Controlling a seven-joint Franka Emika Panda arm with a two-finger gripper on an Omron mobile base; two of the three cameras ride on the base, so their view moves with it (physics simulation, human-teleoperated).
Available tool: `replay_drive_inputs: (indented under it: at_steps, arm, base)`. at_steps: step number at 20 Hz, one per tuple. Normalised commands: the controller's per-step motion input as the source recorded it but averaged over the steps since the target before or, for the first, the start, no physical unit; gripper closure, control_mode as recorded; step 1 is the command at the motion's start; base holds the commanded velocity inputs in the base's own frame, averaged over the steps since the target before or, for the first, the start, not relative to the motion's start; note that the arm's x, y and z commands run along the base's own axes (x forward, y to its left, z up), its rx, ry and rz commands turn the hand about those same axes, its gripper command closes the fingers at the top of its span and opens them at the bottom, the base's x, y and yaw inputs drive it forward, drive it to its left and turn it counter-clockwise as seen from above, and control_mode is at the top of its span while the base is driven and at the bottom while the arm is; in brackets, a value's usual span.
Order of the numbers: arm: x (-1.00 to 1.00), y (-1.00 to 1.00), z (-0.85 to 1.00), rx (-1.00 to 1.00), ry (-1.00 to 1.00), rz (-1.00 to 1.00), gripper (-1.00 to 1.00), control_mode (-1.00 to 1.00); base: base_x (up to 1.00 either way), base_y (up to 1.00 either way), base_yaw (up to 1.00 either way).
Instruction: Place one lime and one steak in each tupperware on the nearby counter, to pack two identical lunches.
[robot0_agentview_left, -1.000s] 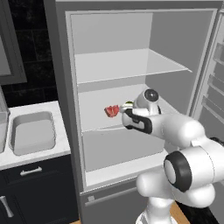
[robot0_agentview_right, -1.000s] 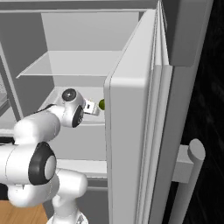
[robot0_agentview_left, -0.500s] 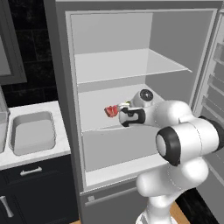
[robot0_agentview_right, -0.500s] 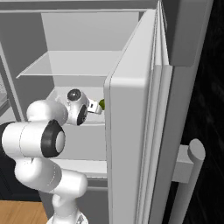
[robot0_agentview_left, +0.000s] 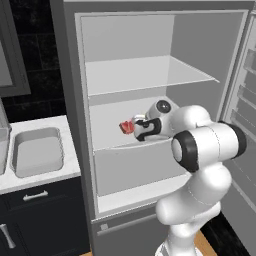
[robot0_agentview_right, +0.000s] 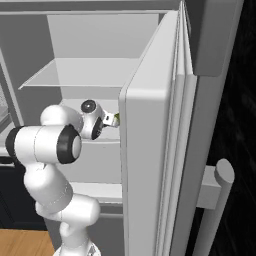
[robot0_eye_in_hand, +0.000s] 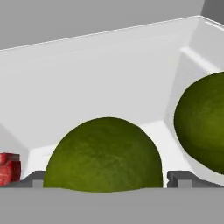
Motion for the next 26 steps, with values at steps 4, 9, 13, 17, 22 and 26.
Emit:
replay_drive_inputs:
  at_steps: [4,9,13,17,22,26]
  arm:
    - [0.23,0.01,-0.34,0.0,0.0,0.0,1.0,-1.0]
    - [-0.06,0.07,-0.71,-0.01,0.07,0.0,1.0,-1.0]
    - [-0.42,0.04,-0.44,0.0,0.0,0.0,1.0,-1.0]
    - [-1.0,0.0,0.04,0.0,-0.11,0.0,1.0,-1.0]
    - [-1.0,0.0,0.43,0.0,-0.01,0.0,1.0,-1.0]
    - [-1.0,-0.08,0.29,0.03,0.01,0.04,1.0,-1.0]
  base:
    - [0.0,0.0,0.0]
    - [0.0,0.0,0.0]
    - [0.0,0.0,0.0]
    - [0.0,0.0,0.0]
    - [0.0,0.0,0.0]
    - [0.0,0.0,0.0]
